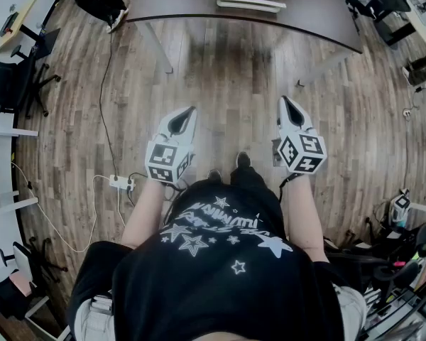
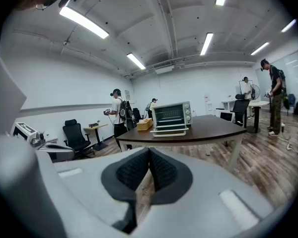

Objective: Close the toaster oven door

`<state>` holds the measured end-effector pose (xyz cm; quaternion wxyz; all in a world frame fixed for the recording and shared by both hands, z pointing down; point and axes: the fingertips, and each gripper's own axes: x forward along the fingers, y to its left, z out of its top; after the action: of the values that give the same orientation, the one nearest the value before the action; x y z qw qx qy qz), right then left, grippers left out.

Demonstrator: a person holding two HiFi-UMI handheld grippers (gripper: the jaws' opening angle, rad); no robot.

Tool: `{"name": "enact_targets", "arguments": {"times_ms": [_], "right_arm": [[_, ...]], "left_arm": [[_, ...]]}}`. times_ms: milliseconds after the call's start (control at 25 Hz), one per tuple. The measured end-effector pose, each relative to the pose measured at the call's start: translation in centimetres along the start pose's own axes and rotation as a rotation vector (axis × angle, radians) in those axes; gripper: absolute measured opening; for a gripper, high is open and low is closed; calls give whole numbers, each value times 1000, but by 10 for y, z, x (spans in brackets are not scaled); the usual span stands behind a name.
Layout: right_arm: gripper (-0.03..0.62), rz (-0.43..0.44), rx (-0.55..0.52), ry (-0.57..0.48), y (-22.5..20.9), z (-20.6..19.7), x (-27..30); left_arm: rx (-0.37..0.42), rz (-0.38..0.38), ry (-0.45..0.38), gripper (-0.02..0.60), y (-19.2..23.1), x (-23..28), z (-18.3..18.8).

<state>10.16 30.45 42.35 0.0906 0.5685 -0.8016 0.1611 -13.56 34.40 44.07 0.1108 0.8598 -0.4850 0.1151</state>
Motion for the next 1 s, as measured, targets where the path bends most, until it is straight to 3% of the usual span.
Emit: {"name": "enact_targets", "arguments": {"times_ms": [280,640,800,920,1000], "right_arm": [[3,19,-23,-13,7,-2,-3],[3,-47,38,-40,-9,-19,-33],[5,-15,74,-70,-14,-17,-31],[135,26,67,-75,-12,-10,-19],[189,40,64,-73,-13,-8,-6]], "left_arm": [[13,4,-12,11,-3,1,-5],[18,-22,10,11,-18,-8,-17],[22,-17,7,11,-20,-4,-15],[20,-1,1,11,-15,2,-9],[21,11,-2,11,-8,8,-5]]}}
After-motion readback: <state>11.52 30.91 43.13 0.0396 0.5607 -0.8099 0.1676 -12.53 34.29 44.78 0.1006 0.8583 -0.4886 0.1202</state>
